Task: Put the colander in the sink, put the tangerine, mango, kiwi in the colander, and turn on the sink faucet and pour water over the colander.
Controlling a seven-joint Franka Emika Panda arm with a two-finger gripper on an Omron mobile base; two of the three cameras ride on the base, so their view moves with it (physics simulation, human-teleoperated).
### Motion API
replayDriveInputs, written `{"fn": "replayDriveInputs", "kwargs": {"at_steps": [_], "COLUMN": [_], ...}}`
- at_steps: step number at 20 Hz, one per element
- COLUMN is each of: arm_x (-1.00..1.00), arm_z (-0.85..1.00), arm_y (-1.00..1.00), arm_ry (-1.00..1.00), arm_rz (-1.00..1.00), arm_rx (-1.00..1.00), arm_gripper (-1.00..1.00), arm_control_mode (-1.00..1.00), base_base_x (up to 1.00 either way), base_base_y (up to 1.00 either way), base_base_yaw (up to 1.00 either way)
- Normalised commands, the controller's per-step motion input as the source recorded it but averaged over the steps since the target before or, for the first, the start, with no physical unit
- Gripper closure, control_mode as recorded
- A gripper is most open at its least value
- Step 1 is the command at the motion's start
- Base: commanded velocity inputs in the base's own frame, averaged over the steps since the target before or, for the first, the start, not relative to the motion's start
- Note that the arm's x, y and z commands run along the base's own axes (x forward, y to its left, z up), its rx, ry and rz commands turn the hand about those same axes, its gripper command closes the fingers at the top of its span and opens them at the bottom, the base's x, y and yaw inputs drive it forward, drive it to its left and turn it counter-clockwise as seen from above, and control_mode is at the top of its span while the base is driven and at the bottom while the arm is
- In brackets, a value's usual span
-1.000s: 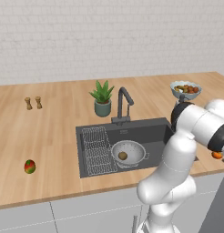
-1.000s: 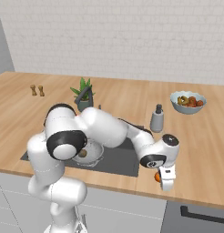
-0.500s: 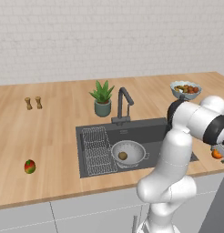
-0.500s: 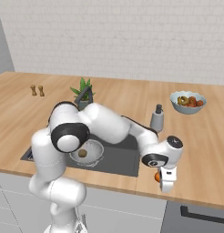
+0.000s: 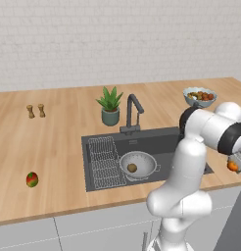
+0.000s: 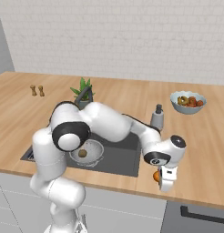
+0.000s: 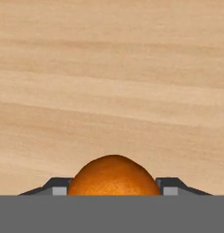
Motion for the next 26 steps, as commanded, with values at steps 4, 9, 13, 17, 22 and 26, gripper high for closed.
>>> {"fn": "replayDriveInputs", "kwargs": {"at_steps": [4,9,13,17,22,26], "arm_x": [0.08,0.25,0.35,0.41,0.46,0.65], "arm_z": [0.35,0.63,0.47,0.15,0.05,0.00], "arm_y": [0.85,1.00,1.00,1.00,1.00,0.80], "arm_ry": [-0.05,-0.13,-0.09,-0.05,-0.07,-0.06], "arm_rz": [0.00,0.07,0.21,0.31,0.30,0.22], "arm_rx": [0.05,0.07,0.08,0.06,0.05,0.05], "arm_gripper": [1.00,1.00,1.00,1.00,1.00,1.00], "arm_control_mode": [-1.00,-1.00,-1.00,-1.00,-1.00,-1.00], "base_base_x": [0.00,0.00,0.00,0.00,0.00,0.00], "base_base_y": [0.00,0.00,0.00,0.00,0.00,0.00], "base_base_yaw": [0.00,0.00,0.00,0.00,0.00,0.00]}}
